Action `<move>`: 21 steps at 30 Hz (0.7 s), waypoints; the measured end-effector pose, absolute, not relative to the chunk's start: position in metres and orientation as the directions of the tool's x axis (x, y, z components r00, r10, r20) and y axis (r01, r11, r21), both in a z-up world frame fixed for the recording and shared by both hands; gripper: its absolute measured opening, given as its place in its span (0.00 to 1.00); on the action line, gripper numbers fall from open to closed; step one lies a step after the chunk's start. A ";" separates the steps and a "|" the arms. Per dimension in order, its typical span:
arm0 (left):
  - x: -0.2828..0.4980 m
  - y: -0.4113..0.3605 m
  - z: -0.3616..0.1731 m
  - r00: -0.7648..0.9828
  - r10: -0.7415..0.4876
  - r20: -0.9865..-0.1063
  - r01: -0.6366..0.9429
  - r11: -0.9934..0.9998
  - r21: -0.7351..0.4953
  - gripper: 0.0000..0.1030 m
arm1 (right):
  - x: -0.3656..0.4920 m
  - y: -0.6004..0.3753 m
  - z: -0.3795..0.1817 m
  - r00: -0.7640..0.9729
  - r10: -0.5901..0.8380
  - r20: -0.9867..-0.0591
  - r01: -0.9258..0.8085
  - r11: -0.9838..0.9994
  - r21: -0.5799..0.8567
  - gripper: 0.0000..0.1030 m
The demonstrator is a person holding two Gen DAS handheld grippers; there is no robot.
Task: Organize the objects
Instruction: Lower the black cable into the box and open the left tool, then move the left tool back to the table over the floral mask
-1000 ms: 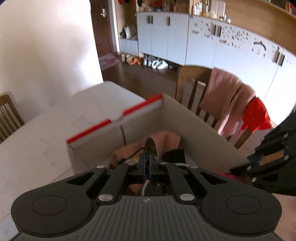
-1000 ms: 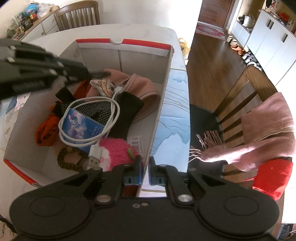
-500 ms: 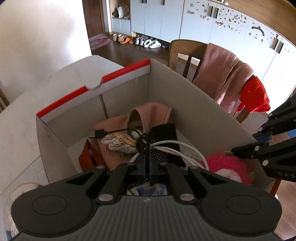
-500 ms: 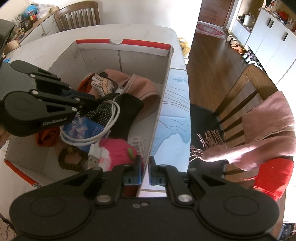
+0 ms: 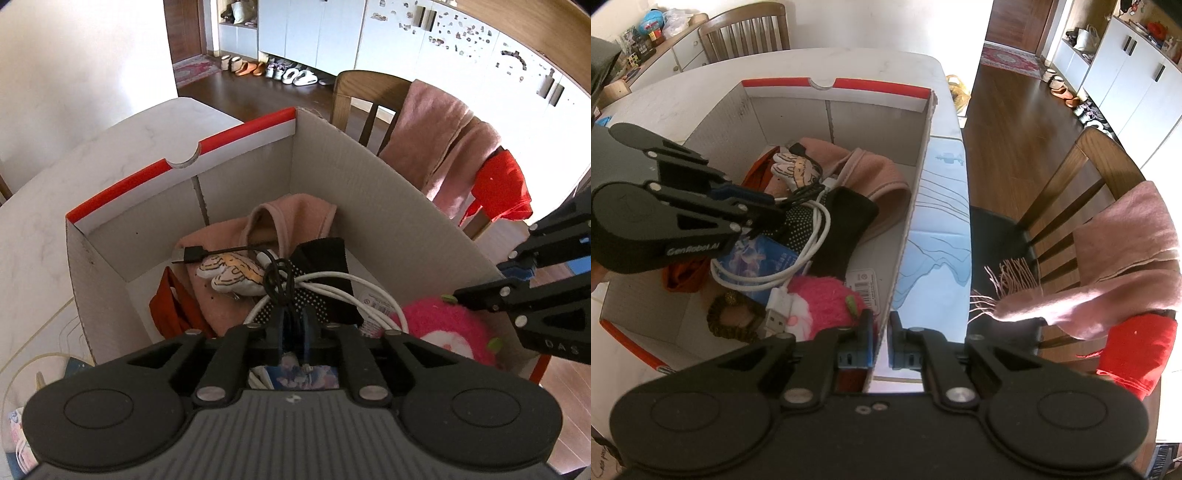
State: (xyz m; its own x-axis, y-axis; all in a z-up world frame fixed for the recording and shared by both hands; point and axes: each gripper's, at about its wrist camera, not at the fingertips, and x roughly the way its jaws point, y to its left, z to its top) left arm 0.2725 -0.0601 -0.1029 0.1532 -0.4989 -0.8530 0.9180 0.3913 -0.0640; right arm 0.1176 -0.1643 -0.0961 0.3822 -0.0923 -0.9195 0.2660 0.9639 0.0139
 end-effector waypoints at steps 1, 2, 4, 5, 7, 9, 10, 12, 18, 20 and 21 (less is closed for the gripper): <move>0.272 -0.059 -0.102 0.154 -0.500 -0.852 0.917 0.393 -0.065 0.17 | 0.118 -0.164 -0.096 0.382 -0.092 -0.920 0.266 0.964 0.014 0.06; 0.272 -0.057 -0.101 0.159 -0.502 -0.850 0.916 0.397 -0.064 0.22 | 0.118 -0.164 -0.096 0.382 -0.092 -0.919 0.265 0.964 0.014 0.06; 0.272 -0.053 -0.098 0.158 -0.512 -0.844 0.913 0.402 -0.073 0.27 | 0.118 -0.164 -0.096 0.382 -0.093 -0.919 0.266 0.964 0.014 0.06; 0.272 -0.051 -0.096 0.158 -0.517 -0.841 0.911 0.405 -0.078 0.29 | 0.118 -0.164 -0.096 0.382 -0.093 -0.919 0.266 0.964 0.013 0.06; 0.272 -0.047 -0.091 0.166 -0.527 -0.834 0.908 0.412 -0.080 0.42 | 0.118 -0.164 -0.096 0.383 -0.093 -0.919 0.266 0.964 0.014 0.06; 0.272 -0.040 -0.083 0.172 -0.549 -0.818 0.904 0.418 -0.091 0.59 | 0.117 -0.165 -0.096 0.383 -0.092 -0.919 0.268 0.963 0.015 0.06; 0.272 -0.036 -0.079 0.175 -0.560 -0.810 0.901 0.422 -0.097 0.63 | 0.117 -0.165 -0.096 0.383 -0.092 -0.919 0.268 0.963 0.015 0.06; 0.273 -0.030 -0.071 0.174 -0.577 -0.798 0.897 0.427 -0.113 0.63 | 0.117 -0.165 -0.096 0.383 -0.093 -0.919 0.268 0.963 0.015 0.06; 0.277 -0.003 -0.044 0.182 -0.619 -0.764 0.883 0.444 -0.150 0.66 | 0.116 -0.165 -0.096 0.383 -0.092 -0.919 0.268 0.963 0.015 0.06; 0.279 0.009 -0.035 0.192 -0.636 -0.748 0.878 0.451 -0.158 0.69 | 0.116 -0.165 -0.095 0.382 -0.091 -0.920 0.268 0.963 0.016 0.06; 0.281 0.016 -0.030 0.198 -0.642 -0.740 0.875 0.456 -0.162 0.70 | 0.116 -0.165 -0.095 0.382 -0.091 -0.919 0.269 0.963 0.017 0.06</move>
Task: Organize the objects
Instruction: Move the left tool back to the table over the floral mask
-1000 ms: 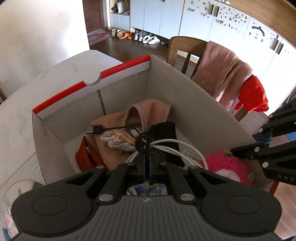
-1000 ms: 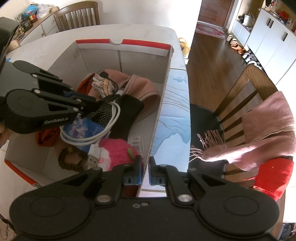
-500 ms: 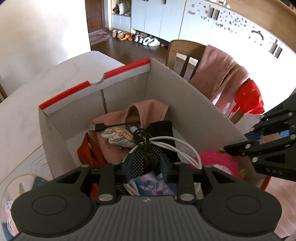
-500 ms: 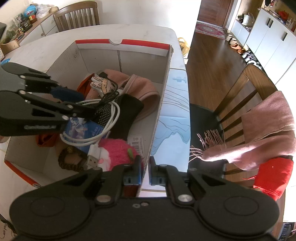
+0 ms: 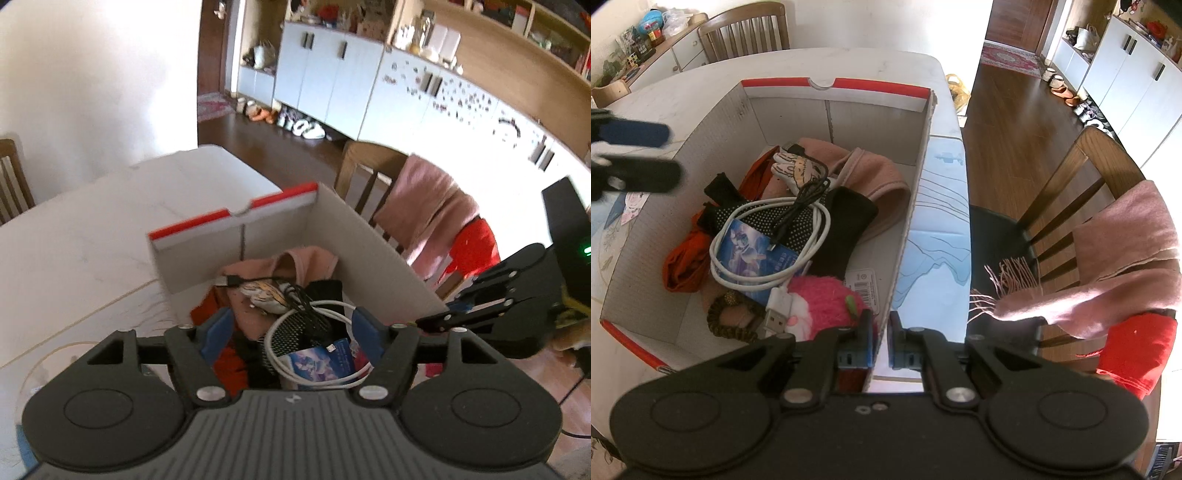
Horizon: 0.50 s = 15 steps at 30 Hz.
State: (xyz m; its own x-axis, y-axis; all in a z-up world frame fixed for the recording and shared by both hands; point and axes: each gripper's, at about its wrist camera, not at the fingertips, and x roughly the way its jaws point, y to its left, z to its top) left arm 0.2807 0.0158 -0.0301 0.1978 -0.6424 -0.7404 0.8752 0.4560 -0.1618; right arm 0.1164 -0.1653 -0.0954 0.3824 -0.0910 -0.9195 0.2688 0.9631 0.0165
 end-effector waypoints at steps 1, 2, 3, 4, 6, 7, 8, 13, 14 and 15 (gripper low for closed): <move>0.283 0.022 -0.026 0.204 -0.647 -0.734 0.872 0.461 -0.164 0.72 | 0.116 -0.165 -0.095 0.382 -0.090 -0.920 0.270 0.963 0.018 0.06; 0.285 0.029 -0.023 0.213 -0.652 -0.728 0.867 0.469 -0.166 0.74 | 0.116 -0.166 -0.095 0.382 -0.089 -0.920 0.271 0.962 0.019 0.06; 0.288 0.038 -0.019 0.227 -0.655 -0.721 0.860 0.482 -0.168 0.76 | 0.116 -0.166 -0.095 0.381 -0.089 -0.920 0.271 0.962 0.019 0.06; 0.292 0.046 -0.016 0.240 -0.654 -0.718 0.852 0.495 -0.167 0.78 | 0.117 -0.166 -0.095 0.380 -0.089 -0.921 0.271 0.962 0.019 0.06; 0.300 0.062 -0.013 0.265 -0.649 -0.714 0.836 0.524 -0.166 0.80 | 0.117 -0.166 -0.095 0.380 -0.087 -0.921 0.273 0.962 0.022 0.06; 0.304 0.070 -0.012 0.277 -0.646 -0.712 0.826 0.538 -0.168 0.81 | 0.117 -0.166 -0.095 0.379 -0.087 -0.921 0.274 0.961 0.023 0.06; 0.309 0.079 -0.011 0.290 -0.641 -0.710 0.815 0.554 -0.168 0.81 | 0.116 -0.166 -0.095 0.380 -0.087 -0.921 0.275 0.961 0.023 0.06; 0.336 0.126 -0.016 0.386 -0.574 -0.722 0.738 0.662 -0.131 0.84 | 0.117 -0.166 -0.095 0.377 -0.089 -0.922 0.273 0.962 0.019 0.06; 0.341 0.133 -0.019 0.407 -0.553 -0.727 0.720 0.684 -0.117 0.84 | 0.117 -0.166 -0.095 0.376 -0.088 -0.922 0.274 0.962 0.020 0.06; 0.347 0.141 -0.023 0.429 -0.528 -0.733 0.699 0.708 -0.101 0.84 | 0.117 -0.165 -0.095 0.377 -0.089 -0.922 0.274 0.961 0.020 0.06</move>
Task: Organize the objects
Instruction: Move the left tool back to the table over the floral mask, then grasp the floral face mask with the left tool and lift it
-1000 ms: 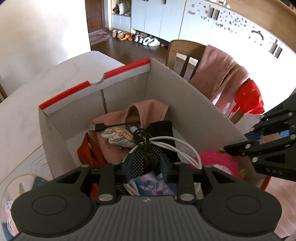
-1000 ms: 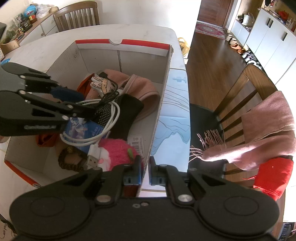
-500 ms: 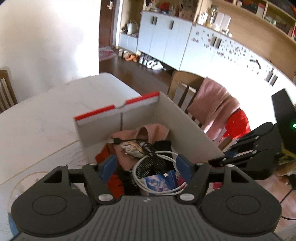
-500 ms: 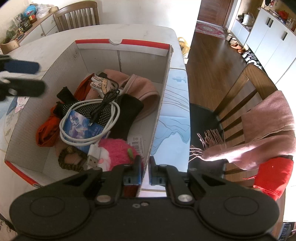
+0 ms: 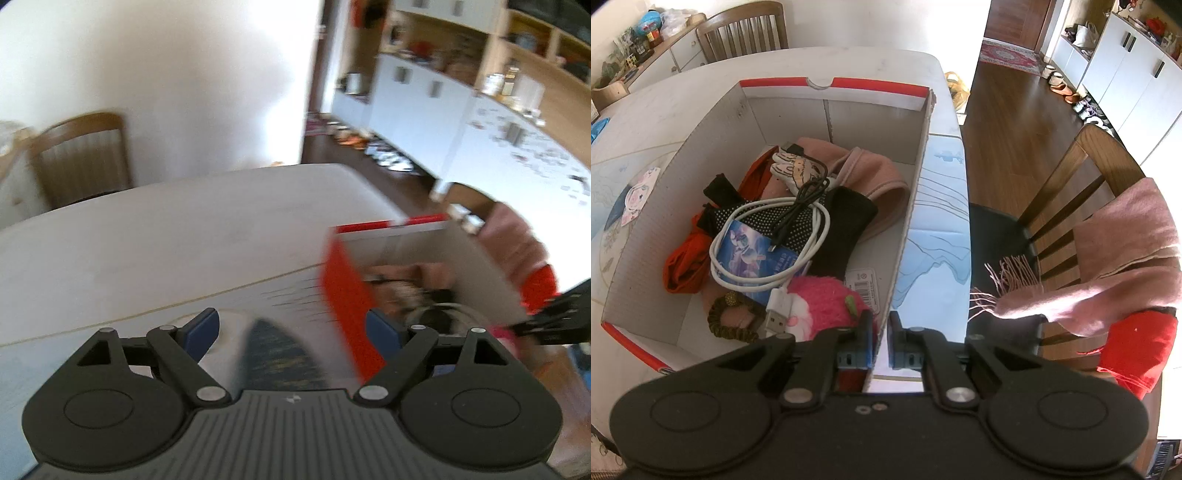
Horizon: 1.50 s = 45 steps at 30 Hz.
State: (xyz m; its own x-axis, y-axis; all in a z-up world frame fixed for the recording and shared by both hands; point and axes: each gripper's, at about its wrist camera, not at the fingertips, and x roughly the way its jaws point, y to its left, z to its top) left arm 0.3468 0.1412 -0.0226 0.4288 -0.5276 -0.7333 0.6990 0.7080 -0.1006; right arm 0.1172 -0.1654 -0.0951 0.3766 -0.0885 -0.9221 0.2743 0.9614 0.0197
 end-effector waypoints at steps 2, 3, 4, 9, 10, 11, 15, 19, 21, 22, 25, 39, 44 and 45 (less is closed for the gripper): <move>0.356 0.154 -0.030 0.449 -0.494 -0.745 0.671 0.736 -0.084 0.91 | 0.117 -0.165 -0.095 0.376 -0.090 -0.922 0.273 0.962 0.018 0.06; 0.361 0.159 -0.036 0.455 -0.476 -0.753 0.658 0.749 -0.076 0.94 | 0.117 -0.165 -0.095 0.376 -0.089 -0.922 0.274 0.962 0.018 0.06; 0.364 0.164 -0.041 0.460 -0.461 -0.759 0.646 0.760 -0.070 1.00 | 0.117 -0.165 -0.095 0.375 -0.091 -0.923 0.274 0.962 0.017 0.06; 0.377 0.177 -0.071 0.464 -0.395 -0.793 0.600 0.799 -0.046 1.00 | 0.118 -0.164 -0.095 0.367 -0.097 -0.925 0.277 0.961 0.009 0.06; 0.380 0.177 -0.079 0.456 -0.386 -0.802 0.594 0.803 -0.049 1.00 | 0.117 -0.164 -0.095 0.367 -0.099 -0.925 0.277 0.961 0.007 0.06; 0.380 0.178 -0.085 0.448 -0.381 -0.809 0.591 0.805 -0.051 1.00 | 0.118 -0.164 -0.094 0.366 -0.100 -0.925 0.278 0.961 0.006 0.06; 0.385 0.176 -0.110 0.427 -0.350 -0.834 0.575 0.817 -0.049 1.00 | 0.119 -0.163 -0.094 0.362 -0.104 -0.926 0.280 0.960 0.002 0.06; 0.395 0.173 -0.127 0.406 -0.334 -0.851 0.558 0.828 -0.059 1.00 | 0.120 -0.162 -0.093 0.359 -0.108 -0.927 0.284 0.959 -0.002 0.06; 0.399 0.168 -0.134 0.398 -0.321 -0.859 0.554 0.831 -0.053 1.00 | 0.120 -0.162 -0.093 0.358 -0.109 -0.927 0.285 0.958 -0.003 0.06; 0.401 0.167 -0.137 0.396 -0.314 -0.863 0.550 0.834 -0.050 1.00 | 0.120 -0.163 -0.093 0.357 -0.109 -0.928 0.287 0.958 -0.002 0.06; 0.407 0.163 -0.143 0.395 -0.303 -0.867 0.535 0.843 -0.052 1.00 | 0.120 -0.163 -0.093 0.357 -0.109 -0.928 0.291 0.957 -0.001 0.06; 0.422 0.165 -0.171 0.406 -0.230 -0.884 0.455 0.890 -0.023 0.89 | 0.120 -0.163 -0.094 0.353 -0.107 -0.930 0.297 0.955 0.003 0.06; 0.421 0.164 -0.169 0.428 -0.212 -0.878 0.449 0.893 0.003 0.66 | 0.120 -0.163 -0.095 0.353 -0.108 -0.929 0.297 0.955 0.001 0.06; 0.422 0.165 -0.168 0.428 -0.210 -0.879 0.448 0.894 0.004 0.64 | 0.121 -0.163 -0.095 0.353 -0.108 -0.929 0.297 0.955 0.002 0.06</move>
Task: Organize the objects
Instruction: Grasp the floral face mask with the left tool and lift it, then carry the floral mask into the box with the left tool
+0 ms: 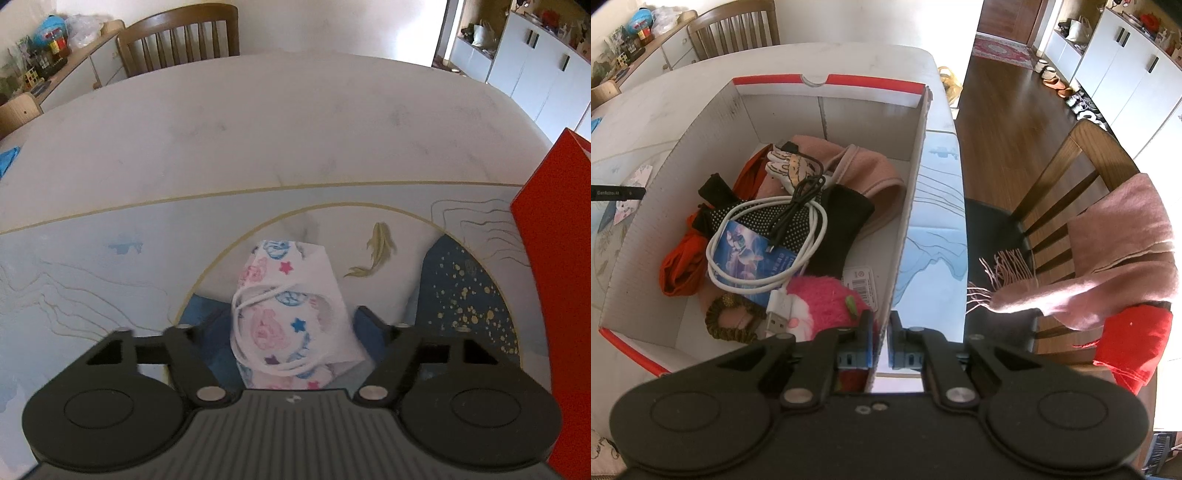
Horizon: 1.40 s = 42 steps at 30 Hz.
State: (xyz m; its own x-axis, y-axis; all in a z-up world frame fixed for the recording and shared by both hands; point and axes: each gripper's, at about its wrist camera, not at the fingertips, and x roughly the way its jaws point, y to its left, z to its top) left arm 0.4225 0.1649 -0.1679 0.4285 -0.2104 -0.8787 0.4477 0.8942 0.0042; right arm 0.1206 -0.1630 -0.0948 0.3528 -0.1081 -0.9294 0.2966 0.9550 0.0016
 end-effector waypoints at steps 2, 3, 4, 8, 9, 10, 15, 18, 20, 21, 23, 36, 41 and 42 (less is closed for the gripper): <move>0.424 0.164 -0.165 0.425 -0.215 -0.879 0.455 0.890 0.002 0.55 | 0.121 -0.163 -0.095 0.352 -0.108 -0.930 0.297 0.955 0.001 0.06; 0.423 0.164 -0.164 0.427 -0.217 -0.878 0.462 0.887 0.006 0.44 | 0.120 -0.163 -0.095 0.353 -0.109 -0.929 0.297 0.955 0.001 0.06; 0.423 0.163 -0.162 0.426 -0.220 -0.878 0.468 0.884 0.005 0.31 | 0.120 -0.163 -0.095 0.353 -0.109 -0.929 0.296 0.955 0.001 0.06; 0.422 0.163 -0.160 0.411 -0.229 -0.882 0.479 0.878 -0.005 0.14 | 0.121 -0.163 -0.095 0.354 -0.109 -0.929 0.296 0.955 0.001 0.06; 0.421 0.164 -0.159 0.411 -0.231 -0.882 0.478 0.878 -0.007 0.13 | 0.120 -0.163 -0.095 0.354 -0.109 -0.929 0.296 0.955 0.000 0.06; 0.420 0.164 -0.157 0.412 -0.235 -0.880 0.479 0.878 -0.010 0.12 | 0.120 -0.163 -0.095 0.355 -0.109 -0.928 0.295 0.955 0.001 0.05; 0.409 0.168 -0.145 0.408 -0.275 -0.871 0.497 0.867 -0.040 0.11 | 0.119 -0.163 -0.095 0.360 -0.109 -0.927 0.297 0.955 0.002 0.05; 0.399 0.167 -0.131 0.402 -0.308 -0.862 0.517 0.854 -0.065 0.11 | 0.119 -0.163 -0.095 0.362 -0.110 -0.925 0.297 0.955 0.003 0.05; 0.390 0.164 -0.121 0.399 -0.334 -0.854 0.539 0.839 -0.076 0.11 | 0.118 -0.163 -0.094 0.364 -0.109 -0.925 0.297 0.955 0.004 0.05; 0.385 0.163 -0.114 0.394 -0.350 -0.850 0.552 0.829 -0.086 0.11 | 0.118 -0.163 -0.094 0.365 -0.109 -0.925 0.297 0.955 0.004 0.05; 0.376 0.158 -0.103 0.384 -0.383 -0.840 0.577 0.810 -0.106 0.11 | 0.118 -0.163 -0.094 0.365 -0.109 -0.925 0.297 0.955 0.005 0.05; 0.321 0.101 -0.049 0.294 -0.543 -0.786 0.751 0.640 -0.162 0.11 | 0.118 -0.162 -0.092 0.370 -0.106 -0.923 0.293 0.956 0.007 0.05; 0.300 0.069 -0.037 0.254 -0.576 -0.777 0.810 0.565 -0.154 0.11 | 0.118 -0.162 -0.092 0.374 -0.104 -0.922 0.289 0.957 0.010 0.05; 0.295 0.063 -0.035 0.243 -0.583 -0.776 0.822 0.548 -0.154 0.11 | 0.117 -0.163 -0.093 0.375 -0.102 -0.921 0.288 0.958 0.011 0.05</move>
State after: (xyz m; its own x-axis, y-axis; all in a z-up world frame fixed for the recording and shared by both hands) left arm 0.2954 0.0627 -0.0352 0.2427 -0.5828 -0.7755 0.8222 0.5479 -0.1545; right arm 0.1175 -0.1630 -0.0925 0.3750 -0.1019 -0.9214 0.2880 0.9576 0.0113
